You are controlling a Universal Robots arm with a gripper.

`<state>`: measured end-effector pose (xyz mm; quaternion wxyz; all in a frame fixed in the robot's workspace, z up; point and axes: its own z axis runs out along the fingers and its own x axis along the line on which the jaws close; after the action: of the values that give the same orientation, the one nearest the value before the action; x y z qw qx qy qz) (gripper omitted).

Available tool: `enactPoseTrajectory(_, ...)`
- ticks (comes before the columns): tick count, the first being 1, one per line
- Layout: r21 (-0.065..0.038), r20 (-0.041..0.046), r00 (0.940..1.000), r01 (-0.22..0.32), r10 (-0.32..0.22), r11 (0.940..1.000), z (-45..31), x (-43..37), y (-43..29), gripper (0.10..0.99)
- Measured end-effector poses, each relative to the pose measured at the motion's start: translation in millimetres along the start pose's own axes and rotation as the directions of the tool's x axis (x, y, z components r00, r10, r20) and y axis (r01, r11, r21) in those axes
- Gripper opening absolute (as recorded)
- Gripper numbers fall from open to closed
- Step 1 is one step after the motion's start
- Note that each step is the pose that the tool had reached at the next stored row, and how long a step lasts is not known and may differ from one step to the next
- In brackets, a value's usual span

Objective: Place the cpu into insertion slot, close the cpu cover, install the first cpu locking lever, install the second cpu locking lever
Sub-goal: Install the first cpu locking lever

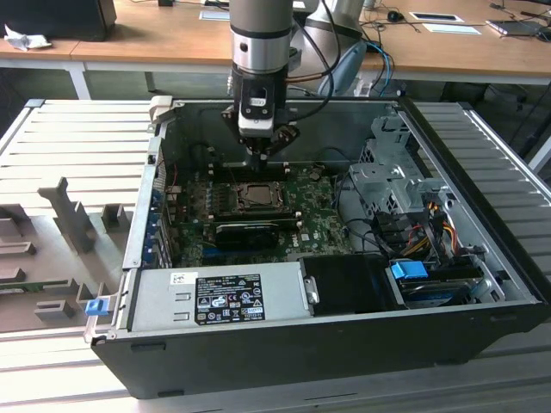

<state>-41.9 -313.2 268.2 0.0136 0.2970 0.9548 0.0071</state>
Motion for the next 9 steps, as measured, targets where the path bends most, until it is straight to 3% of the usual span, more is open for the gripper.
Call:
enactPoseTrajectory(2,-0.002,-0.0016,0.9971,0.076,-0.076,0.9971,0.4,0.0,0.0,0.106)
enactPoseTrajectory(4,-0.003,-0.0028,0.9899,0.142,-0.142,0.9899,0.8,0.0,0.0,0.106)
enactPoseTrajectory(9,-0.005,-0.0041,0.9719,0.235,-0.235,0.9719,1.8,0.0,0.0,0.106)
